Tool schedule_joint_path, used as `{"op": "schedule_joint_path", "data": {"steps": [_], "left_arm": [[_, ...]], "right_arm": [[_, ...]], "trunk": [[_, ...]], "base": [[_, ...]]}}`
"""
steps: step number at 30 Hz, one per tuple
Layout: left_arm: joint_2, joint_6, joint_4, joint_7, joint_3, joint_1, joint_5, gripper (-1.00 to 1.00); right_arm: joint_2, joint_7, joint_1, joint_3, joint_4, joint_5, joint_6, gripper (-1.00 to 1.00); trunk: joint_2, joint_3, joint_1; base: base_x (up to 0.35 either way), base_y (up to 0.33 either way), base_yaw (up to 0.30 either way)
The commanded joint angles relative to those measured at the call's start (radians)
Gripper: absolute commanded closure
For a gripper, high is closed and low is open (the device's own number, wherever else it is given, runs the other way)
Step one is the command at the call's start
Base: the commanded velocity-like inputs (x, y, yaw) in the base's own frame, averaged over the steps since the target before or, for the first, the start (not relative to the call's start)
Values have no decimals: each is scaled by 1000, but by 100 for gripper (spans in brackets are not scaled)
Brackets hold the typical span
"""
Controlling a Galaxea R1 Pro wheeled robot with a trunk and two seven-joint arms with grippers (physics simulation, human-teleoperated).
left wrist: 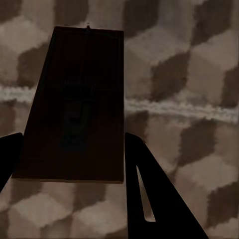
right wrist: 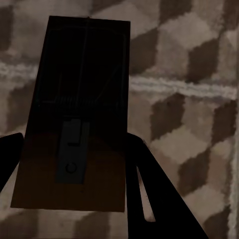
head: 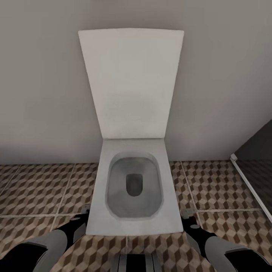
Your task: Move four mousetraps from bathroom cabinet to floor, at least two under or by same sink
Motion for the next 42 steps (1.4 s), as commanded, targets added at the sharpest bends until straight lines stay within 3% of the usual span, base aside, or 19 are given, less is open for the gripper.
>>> {"op": "schedule_joint_path", "data": {"steps": [1,42], "left_arm": [[0,-2,0,2,-9,0,7,100],[1,-3,0,2,-9,0,8,100]], "right_arm": [[0,-5,-1,7,2,-1,-4,100],[-1,-4,-1,6,2,-1,-4,100]], "trunk": [[0,-1,0],[0,-1,0]], "base": [[116,0,0],[7,0,0]]}}
